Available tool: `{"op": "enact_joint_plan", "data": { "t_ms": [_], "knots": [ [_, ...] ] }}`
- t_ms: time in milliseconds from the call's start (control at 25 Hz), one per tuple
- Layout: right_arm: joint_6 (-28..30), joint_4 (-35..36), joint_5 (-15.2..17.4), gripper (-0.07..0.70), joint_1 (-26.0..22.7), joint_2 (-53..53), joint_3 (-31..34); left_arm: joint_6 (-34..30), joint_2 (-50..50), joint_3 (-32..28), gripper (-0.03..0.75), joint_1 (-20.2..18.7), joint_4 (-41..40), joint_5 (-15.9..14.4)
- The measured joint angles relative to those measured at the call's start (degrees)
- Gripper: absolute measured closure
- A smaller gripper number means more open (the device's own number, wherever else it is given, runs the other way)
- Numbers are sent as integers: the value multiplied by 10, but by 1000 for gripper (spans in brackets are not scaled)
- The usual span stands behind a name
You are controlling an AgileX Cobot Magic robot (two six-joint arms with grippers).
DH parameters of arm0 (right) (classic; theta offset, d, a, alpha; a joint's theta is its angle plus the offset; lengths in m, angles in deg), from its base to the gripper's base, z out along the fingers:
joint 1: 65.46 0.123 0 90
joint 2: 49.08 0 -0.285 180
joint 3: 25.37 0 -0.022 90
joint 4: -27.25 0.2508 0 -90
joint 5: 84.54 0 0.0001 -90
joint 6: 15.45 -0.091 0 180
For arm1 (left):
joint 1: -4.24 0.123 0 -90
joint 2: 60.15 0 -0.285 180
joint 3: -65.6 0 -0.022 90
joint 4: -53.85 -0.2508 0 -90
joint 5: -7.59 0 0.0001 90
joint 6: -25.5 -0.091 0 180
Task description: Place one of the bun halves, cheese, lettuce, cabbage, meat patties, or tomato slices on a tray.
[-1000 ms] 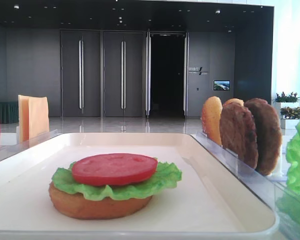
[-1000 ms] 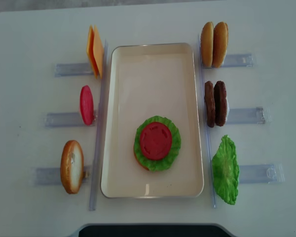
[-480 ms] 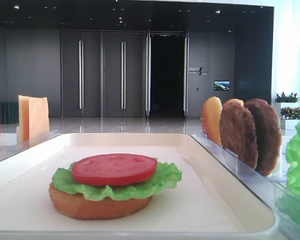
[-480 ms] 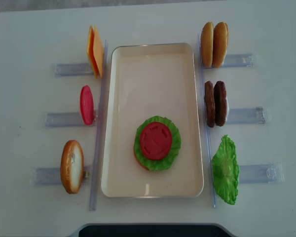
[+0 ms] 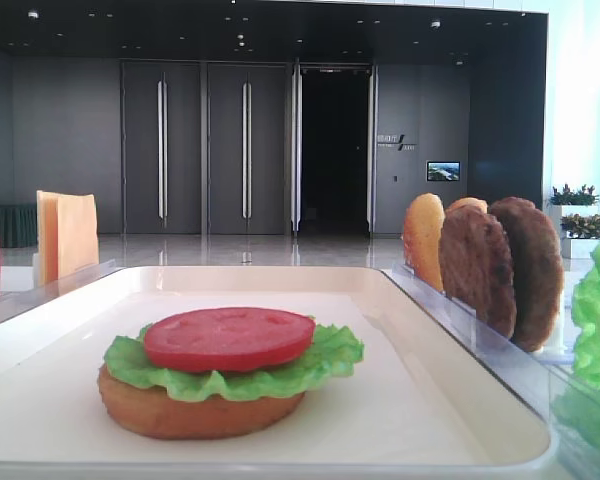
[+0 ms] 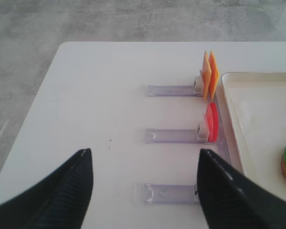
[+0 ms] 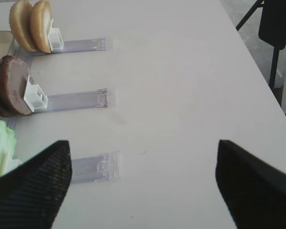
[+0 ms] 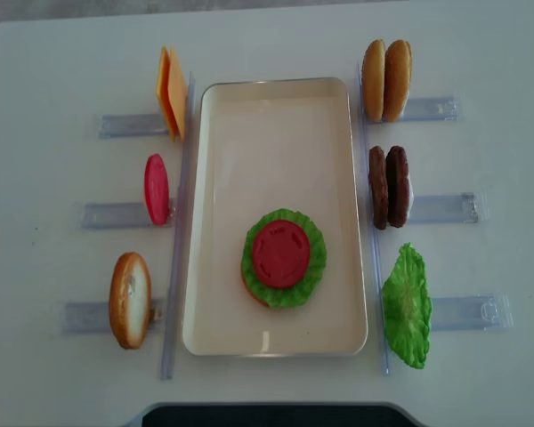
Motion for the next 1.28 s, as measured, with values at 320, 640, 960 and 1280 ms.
{"op": "enact_joint_plan", "data": {
  "t_ms": [320,640,960,1280],
  "knots": [
    [0,0,0,48,0,0,0,0,-124,-109,192,0,0,0],
    [0,0,0,48,0,0,0,0,-159,-172,204,0,0,0],
    [0,0,0,48,0,0,0,0,-159,-256,238,0,2,41],
    [0,0,0,48,0,0,0,-14,-159,-283,244,0,7,84]
  ]
}}
